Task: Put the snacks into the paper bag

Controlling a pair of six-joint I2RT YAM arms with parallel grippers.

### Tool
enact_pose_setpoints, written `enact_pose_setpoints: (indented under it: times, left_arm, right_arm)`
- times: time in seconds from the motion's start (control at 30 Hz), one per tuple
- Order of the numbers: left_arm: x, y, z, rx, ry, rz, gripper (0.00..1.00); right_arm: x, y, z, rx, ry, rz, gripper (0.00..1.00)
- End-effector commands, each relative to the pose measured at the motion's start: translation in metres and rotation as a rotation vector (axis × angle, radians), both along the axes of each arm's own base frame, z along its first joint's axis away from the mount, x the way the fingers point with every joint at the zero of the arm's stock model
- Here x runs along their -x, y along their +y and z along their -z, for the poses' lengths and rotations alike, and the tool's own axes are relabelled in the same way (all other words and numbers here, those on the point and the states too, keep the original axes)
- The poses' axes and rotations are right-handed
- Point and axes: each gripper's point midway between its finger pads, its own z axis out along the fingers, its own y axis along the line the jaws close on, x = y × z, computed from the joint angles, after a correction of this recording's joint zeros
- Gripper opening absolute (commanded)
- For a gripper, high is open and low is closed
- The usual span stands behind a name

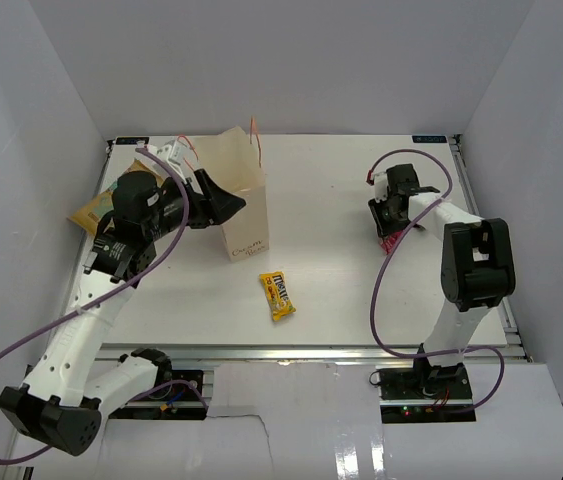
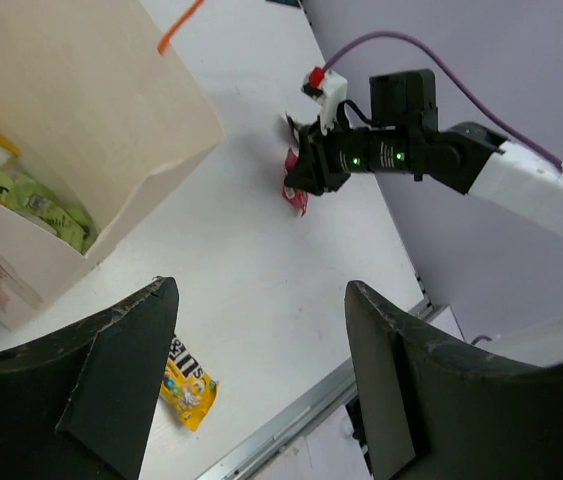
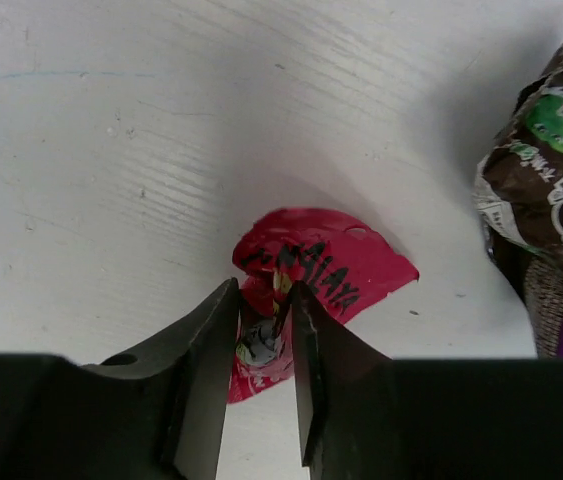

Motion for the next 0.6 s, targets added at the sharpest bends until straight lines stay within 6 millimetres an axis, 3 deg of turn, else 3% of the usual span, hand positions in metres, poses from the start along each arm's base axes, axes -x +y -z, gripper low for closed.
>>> enact_pose_setpoints:
  times: [0.0, 0.07, 0.13, 0.17, 0.23, 0.27, 0.33, 0.37, 0.47, 0.5, 0.53, 0.57]
  left_arm:
    - [0.012, -0.014, 0.018, 0.022, 0.051, 0.084, 0.78]
    - [0.020, -0.020, 0.026, 0.021, 0.070, 0.126, 0.78]
    - [0.028, -0.027, 0.039, 0.014, 0.097, 0.159, 0.78]
    - [0.032, -0.030, 0.044, 0.011, 0.106, 0.171, 0.78]
    - [0.041, -0.036, 0.058, -0.002, 0.134, 0.198, 0.78]
    - [0.044, -0.038, 0.063, -0.006, 0.145, 0.205, 0.78]
    - [0.052, -0.040, 0.081, -0.030, 0.189, 0.221, 0.78]
    - [0.058, -0.043, 0.087, -0.047, 0.199, 0.231, 0.78]
    - [0.076, -0.042, 0.112, -0.093, 0.255, 0.248, 0.78]
    - [0.081, -0.042, 0.119, -0.102, 0.272, 0.253, 0.78]
    - [0.086, -0.041, 0.132, -0.114, 0.300, 0.255, 0.78]
    - [0.090, -0.041, 0.136, -0.118, 0.307, 0.261, 0.78]
  right_arm:
    - [-0.001, 0.008, -0.002, -0.059, 0.010, 0.008, 0.31]
    - [-0.001, 0.011, -0.012, -0.078, -0.010, -0.001, 0.16]
    - [0.001, 0.015, -0.028, -0.107, -0.046, -0.037, 0.09]
    - [0.002, 0.017, -0.029, -0.126, -0.045, -0.045, 0.08]
    - [0.005, 0.030, -0.056, -0.197, -0.107, -0.134, 0.08]
    - [0.012, 0.048, -0.083, -0.287, -0.159, -0.224, 0.08]
    - [0.021, 0.066, -0.116, -0.354, -0.247, -0.373, 0.08]
    - [0.033, 0.084, -0.149, -0.446, -0.317, -0.480, 0.08]
    - [0.048, 0.114, -0.218, -0.516, -0.478, -0.674, 0.08]
    - [0.058, 0.133, -0.236, -0.552, -0.499, -0.748, 0.08]
    - [0.059, 0.145, -0.273, -0.568, -0.569, -0.796, 0.08]
    - [0.068, 0.168, -0.288, -0.598, -0.574, -0.855, 0.08]
